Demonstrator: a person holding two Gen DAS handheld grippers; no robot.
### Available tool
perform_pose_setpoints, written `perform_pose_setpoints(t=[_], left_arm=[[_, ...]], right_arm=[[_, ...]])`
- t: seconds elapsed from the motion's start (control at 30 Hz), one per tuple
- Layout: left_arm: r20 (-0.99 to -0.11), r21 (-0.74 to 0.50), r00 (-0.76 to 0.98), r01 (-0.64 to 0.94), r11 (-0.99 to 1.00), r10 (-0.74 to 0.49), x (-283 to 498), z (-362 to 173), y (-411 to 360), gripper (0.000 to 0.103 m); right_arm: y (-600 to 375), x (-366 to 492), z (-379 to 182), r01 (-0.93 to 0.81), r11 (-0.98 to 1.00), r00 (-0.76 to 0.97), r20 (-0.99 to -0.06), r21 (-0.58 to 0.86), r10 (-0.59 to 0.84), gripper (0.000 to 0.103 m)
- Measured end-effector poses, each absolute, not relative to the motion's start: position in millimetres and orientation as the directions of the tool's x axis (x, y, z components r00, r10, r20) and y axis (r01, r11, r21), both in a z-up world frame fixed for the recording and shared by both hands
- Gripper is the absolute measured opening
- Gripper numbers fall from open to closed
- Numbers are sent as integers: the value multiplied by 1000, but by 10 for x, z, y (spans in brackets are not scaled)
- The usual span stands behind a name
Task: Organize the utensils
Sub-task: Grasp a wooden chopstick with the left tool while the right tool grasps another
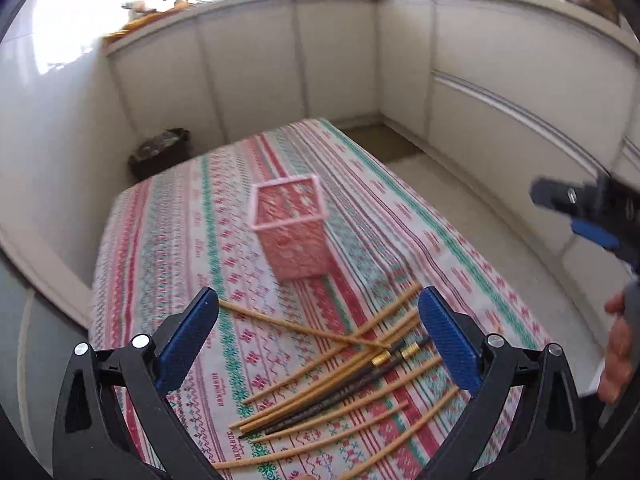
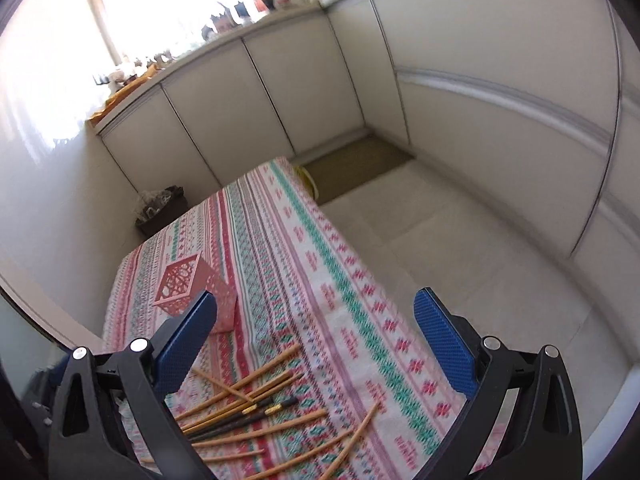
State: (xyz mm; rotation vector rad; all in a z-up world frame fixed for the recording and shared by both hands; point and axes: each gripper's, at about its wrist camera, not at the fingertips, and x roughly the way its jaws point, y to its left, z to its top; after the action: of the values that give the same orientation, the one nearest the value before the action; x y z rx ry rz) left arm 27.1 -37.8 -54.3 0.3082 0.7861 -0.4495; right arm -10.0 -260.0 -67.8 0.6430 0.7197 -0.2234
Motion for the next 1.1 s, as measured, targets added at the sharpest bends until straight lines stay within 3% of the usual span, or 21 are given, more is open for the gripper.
perform_pose_setpoints(t=[0.07,0.27,0.43,0.5,0.63,0.7,0.8,1.1], left_arm=[[-809,100,507,617,780,-298,258,-745,-515,96],[-919,282,369,862,422,-141,131,-1123,-847,96],[-966,236,254,944,229,-51,392,-1196,-899,93],[-978,204,207,960,191,4,537,-1311,-947,88],[-988,122,105,982,147,117,766,-1599,-953,63],[-988,90,73,988,125,135,824,-1677,-942,60],[-989,59,43,992,108,140,920,-1736,-942,48],[-983,91,95,995,-28,156,1141,-1690,-1124,24]], right_arm=[[-2727,-97,-779,430,749,716,-695,504,57,96],[-2926,-104,-811,443,709,713,-695,549,92,96],[-3047,-47,-839,444,676,706,-694,589,141,96],[-3091,-19,-856,446,656,701,-693,609,167,96],[-3140,19,-875,442,641,698,-689,628,193,96],[-3164,43,-879,443,642,693,-693,626,199,96],[-3212,61,-913,456,626,686,-698,633,205,96],[-3187,159,-950,471,613,680,-703,635,206,96]])
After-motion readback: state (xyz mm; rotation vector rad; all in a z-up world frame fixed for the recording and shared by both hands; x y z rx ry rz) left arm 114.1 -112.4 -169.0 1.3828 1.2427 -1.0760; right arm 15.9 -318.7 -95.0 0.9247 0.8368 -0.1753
